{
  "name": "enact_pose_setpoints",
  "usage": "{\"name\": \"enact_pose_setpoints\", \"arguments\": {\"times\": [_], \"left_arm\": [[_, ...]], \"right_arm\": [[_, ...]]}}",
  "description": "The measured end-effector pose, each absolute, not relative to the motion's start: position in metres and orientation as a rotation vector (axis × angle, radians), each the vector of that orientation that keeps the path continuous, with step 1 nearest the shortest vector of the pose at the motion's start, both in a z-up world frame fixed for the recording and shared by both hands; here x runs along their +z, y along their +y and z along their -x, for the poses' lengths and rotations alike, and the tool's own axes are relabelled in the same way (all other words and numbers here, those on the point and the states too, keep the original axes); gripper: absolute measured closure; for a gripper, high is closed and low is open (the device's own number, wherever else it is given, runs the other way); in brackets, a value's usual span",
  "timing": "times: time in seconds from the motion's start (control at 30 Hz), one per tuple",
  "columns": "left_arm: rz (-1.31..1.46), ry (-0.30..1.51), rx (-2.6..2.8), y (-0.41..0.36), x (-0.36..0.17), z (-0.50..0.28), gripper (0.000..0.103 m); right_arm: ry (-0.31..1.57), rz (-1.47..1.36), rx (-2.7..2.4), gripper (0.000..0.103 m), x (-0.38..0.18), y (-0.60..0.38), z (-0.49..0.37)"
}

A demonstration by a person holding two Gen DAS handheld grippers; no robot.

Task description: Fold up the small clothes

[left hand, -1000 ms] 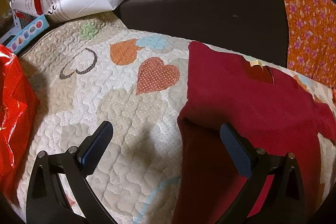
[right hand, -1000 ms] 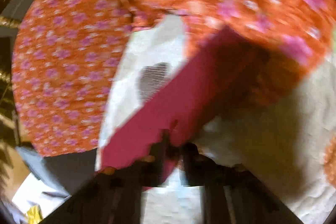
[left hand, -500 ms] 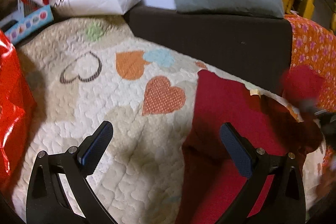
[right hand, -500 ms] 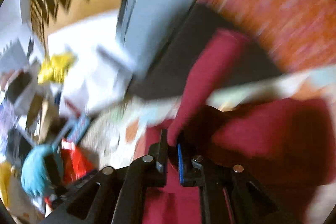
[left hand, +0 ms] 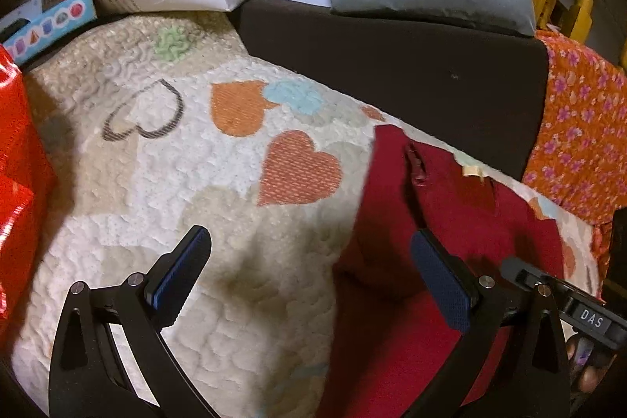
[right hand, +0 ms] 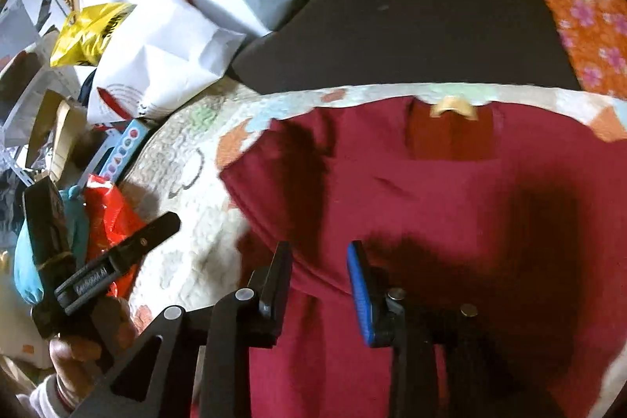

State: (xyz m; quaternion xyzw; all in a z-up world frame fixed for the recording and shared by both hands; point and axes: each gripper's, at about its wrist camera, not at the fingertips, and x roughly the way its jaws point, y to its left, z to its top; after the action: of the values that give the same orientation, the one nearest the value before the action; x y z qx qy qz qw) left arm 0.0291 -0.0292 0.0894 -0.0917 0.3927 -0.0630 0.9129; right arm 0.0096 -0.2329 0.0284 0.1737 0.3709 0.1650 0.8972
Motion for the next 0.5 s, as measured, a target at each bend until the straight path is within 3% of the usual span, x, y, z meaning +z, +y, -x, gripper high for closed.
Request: {"name": "enact_pose_setpoints", "arguments": {"times": [0.13, 0.2, 0.33, 0.5], "left_arm": [[0.232, 0.767, -0.09, -0.015, 0.097, -0.03, 0.001], [0.229, 0.772, -0.088, -0.013, 0.096, -0.03, 0.001], [0.196, 0.772, -0.096, -0.018, 0.095, -0.031, 0.001], [0.172, 0.774, -0.109, -0.026, 0.091, -0.031, 0.001]], "right_arm": [[0.745, -0.411, 0.351, 0.076, 0.015, -0.202, -0.036], [0.755, -0.371, 0.299, 0.081, 0.005, -0.18, -0.055], [0.788, -0.195, 0.297, 0.081, -0.014, -0.139, -0.062], [0.806, -0.272, 0.329, 0.082, 0.015, -0.196, -0.024]]}}
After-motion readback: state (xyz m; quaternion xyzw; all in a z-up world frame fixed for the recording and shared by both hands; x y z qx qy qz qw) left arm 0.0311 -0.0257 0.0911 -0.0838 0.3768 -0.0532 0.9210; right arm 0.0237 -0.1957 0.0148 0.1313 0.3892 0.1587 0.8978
